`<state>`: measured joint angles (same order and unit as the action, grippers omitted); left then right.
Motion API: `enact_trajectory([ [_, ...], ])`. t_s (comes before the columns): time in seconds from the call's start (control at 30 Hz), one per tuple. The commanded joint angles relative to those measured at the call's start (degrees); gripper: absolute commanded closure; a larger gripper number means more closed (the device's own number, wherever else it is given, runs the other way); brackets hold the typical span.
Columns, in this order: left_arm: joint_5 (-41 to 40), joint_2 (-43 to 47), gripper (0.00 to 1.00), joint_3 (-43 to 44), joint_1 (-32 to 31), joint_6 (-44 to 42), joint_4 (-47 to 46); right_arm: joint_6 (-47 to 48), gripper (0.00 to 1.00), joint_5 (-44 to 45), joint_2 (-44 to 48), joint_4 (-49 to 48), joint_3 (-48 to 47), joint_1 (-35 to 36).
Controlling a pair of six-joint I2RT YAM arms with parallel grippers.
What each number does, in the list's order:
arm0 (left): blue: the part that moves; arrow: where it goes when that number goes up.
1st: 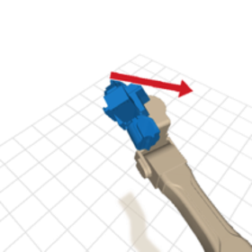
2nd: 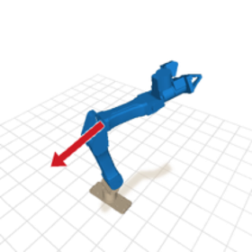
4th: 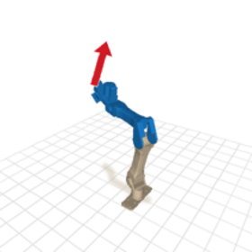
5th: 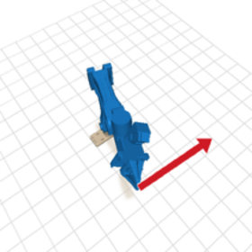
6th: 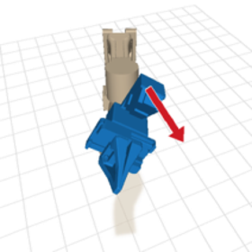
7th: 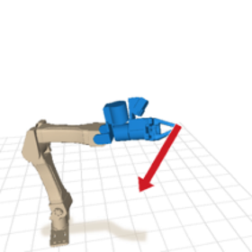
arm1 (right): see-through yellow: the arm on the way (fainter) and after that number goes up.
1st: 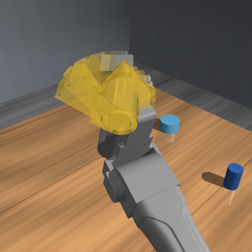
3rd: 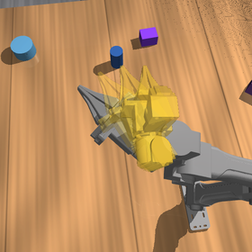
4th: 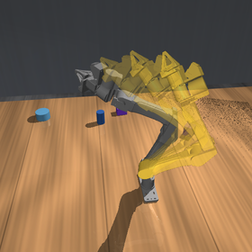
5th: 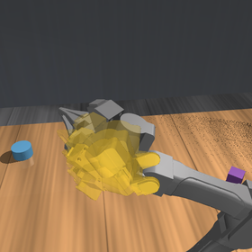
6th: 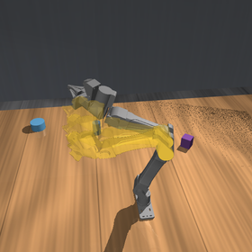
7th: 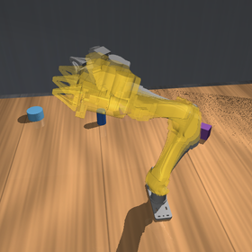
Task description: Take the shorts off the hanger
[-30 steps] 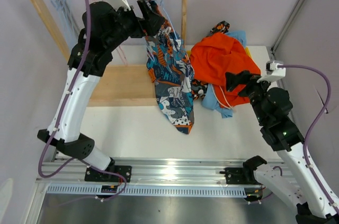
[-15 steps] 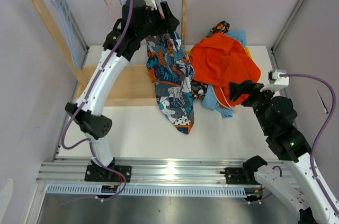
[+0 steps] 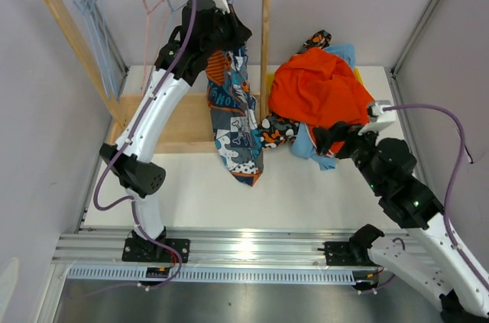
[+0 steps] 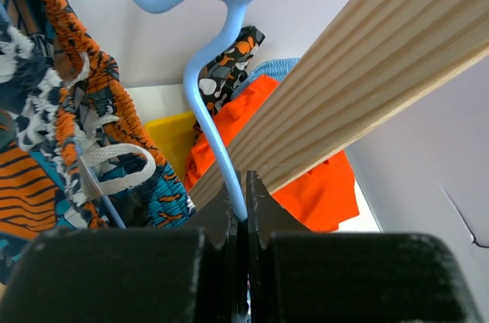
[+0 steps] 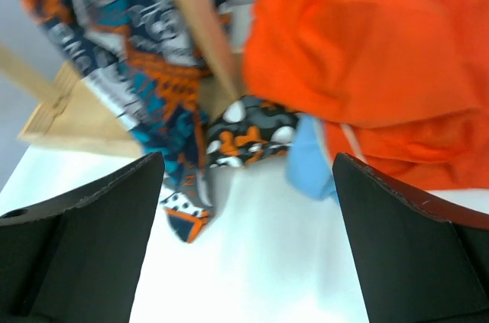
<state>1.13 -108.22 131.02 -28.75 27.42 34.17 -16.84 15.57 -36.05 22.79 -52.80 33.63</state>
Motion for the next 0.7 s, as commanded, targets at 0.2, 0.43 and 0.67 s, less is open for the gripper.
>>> enact_trajectory([
  [0.2, -0.86, 8.90, 1.00, 5.47, -0.16, -0.09, -1.39, 11.56, 0.01, 23.17, -24.39, -12.41, -18.82, 31.66],
  [0.43, -0.07, 12.77, 1.00, 2.40, -0.16, 0.27, 0.28, 12.97, 0.01, 19.67, -41.45, -20.05, -28.14, 30.63],
  [0.67, -0.51, 21.47, 1.00, -9.37, -0.16, 0.18, -3.50, 10.69, 0.01, 17.04, -53.23, -24.80, -35.35, 26.31],
])
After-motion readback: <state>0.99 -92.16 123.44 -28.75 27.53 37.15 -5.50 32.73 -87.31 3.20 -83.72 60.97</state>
